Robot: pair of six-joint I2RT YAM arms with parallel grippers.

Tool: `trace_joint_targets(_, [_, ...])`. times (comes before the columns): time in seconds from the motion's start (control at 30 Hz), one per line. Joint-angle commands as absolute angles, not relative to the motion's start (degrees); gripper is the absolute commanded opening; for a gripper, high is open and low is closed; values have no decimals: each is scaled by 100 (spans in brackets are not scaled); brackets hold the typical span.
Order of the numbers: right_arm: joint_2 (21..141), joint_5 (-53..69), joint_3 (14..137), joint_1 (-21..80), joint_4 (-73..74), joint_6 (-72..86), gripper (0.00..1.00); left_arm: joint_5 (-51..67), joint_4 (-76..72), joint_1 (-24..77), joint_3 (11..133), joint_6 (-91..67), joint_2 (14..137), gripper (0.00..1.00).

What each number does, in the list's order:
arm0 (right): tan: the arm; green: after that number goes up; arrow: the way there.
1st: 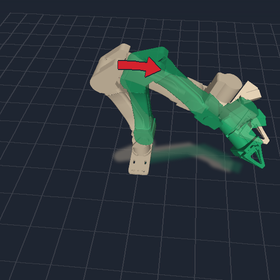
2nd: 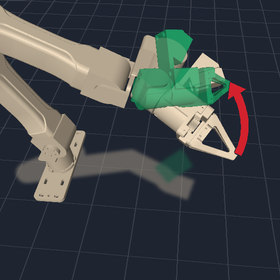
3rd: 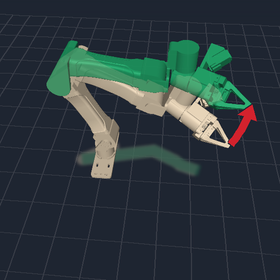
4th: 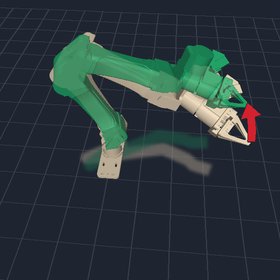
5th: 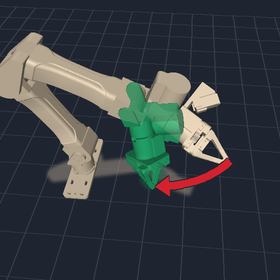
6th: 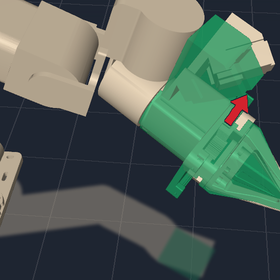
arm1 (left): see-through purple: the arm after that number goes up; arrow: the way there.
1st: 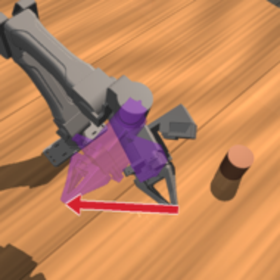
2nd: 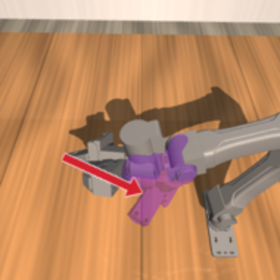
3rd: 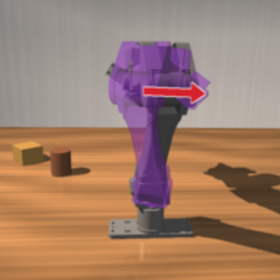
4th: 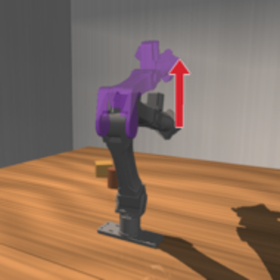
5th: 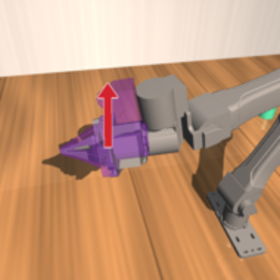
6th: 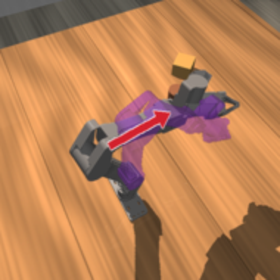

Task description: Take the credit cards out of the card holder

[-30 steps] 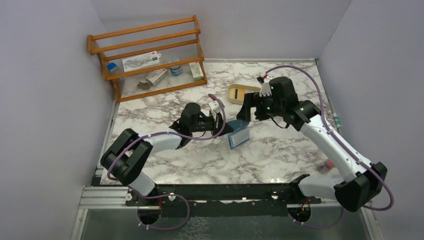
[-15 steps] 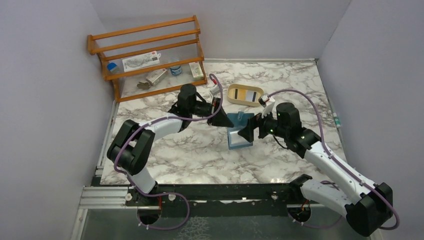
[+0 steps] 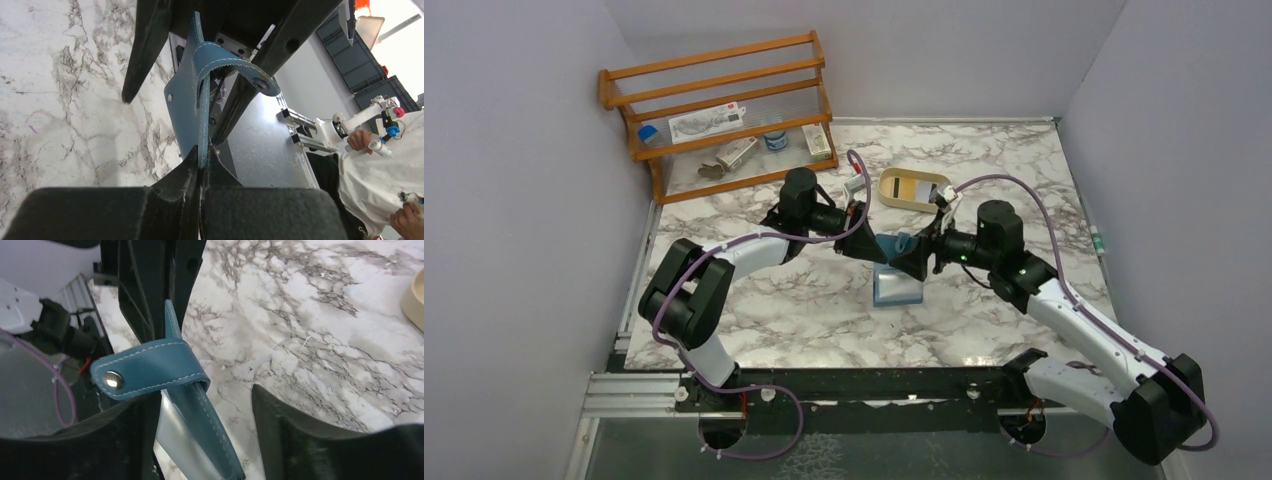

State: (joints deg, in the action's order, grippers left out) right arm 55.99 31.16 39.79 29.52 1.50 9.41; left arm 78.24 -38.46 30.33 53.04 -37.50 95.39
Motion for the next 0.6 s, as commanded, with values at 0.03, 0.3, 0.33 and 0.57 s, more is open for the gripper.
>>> trace_joint_targets(0.03, [6005,4074,4098,2960,-132,950,50,7961,-3973,2998,5329,-3658,9512,0])
trace_joint_targets(0.3, [5736,3733,4263,2953,-17,1115,1,7281,-3957,2716,5042,-3349,9133,99])
trace_joint_targets(0.33, [5707,3664,4289,2961,-10,1131,1,7120,-3955,2643,4952,-3276,9009,99])
trace_joint_targets(0.57, [5414,2564,4259,2959,-206,2219,1,5402,-3964,2575,4008,-2857,8153,99])
